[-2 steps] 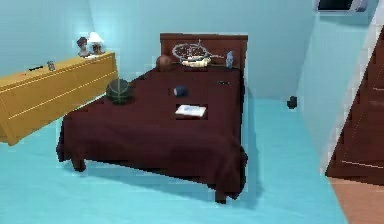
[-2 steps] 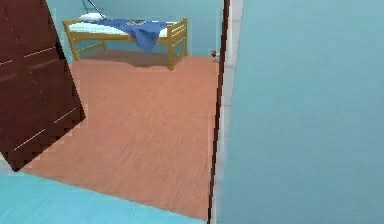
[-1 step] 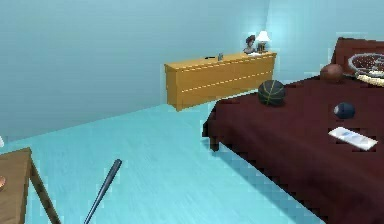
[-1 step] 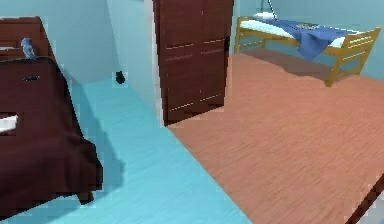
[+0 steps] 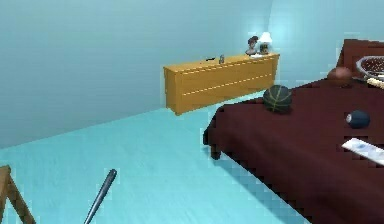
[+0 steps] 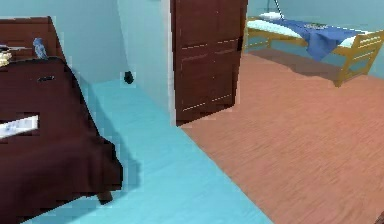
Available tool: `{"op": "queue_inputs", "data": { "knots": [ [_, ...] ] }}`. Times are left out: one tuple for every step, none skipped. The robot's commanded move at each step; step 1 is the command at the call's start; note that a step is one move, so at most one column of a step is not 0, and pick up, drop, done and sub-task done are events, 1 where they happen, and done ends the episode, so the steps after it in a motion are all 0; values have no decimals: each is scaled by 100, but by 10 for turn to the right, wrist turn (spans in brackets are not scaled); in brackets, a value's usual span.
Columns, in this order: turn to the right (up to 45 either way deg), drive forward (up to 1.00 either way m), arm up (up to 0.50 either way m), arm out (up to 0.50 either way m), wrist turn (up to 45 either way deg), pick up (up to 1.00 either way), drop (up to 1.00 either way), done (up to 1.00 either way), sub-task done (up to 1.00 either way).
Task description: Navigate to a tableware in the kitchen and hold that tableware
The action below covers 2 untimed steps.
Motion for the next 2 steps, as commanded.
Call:
{"op": "queue_inputs", "data": {
  "knots": [
    [-90, 0, 0, 0, 0, 0, 0, 0, 0],
    [0, 100, 0, 0, 0, 0, 0, 0, 0]
  ]
}}
